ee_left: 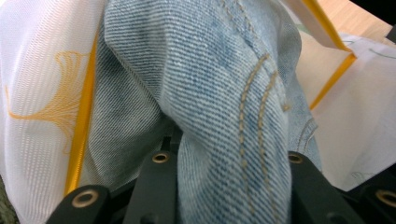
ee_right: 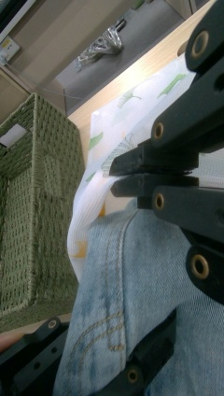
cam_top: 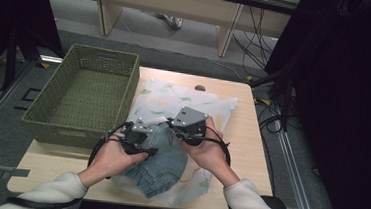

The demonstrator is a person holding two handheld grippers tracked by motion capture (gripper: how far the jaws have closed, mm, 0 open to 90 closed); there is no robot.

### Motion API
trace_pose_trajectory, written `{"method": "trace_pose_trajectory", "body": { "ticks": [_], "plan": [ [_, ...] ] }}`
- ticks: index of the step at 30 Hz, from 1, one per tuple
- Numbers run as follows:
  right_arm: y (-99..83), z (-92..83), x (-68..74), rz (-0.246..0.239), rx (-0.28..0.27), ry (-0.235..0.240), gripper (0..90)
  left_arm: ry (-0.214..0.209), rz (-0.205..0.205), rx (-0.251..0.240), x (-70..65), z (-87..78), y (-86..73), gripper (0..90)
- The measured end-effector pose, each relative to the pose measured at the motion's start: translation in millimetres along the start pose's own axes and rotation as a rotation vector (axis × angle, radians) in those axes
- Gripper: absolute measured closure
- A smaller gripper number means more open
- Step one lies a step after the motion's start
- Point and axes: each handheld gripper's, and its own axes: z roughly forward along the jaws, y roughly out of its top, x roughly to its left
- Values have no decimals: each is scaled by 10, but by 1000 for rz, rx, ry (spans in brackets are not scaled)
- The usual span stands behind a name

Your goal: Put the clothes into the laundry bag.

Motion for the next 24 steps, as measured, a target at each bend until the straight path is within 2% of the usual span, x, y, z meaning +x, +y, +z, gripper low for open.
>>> {"method": "trace_pose_trajectory", "body": {
  "ticks": [2,10,24],
  "plan": [
    [2,8,-4,-18,-5,2,898,2,0,3,2,27,-5,695],
    [12,-6,-2,-14,-12,2,898,16,-3,14,25,131,-21,691],
    [0,14,15,-2,-1,11,898,34,-17,10,66,218,-52,677]
  ]
}}
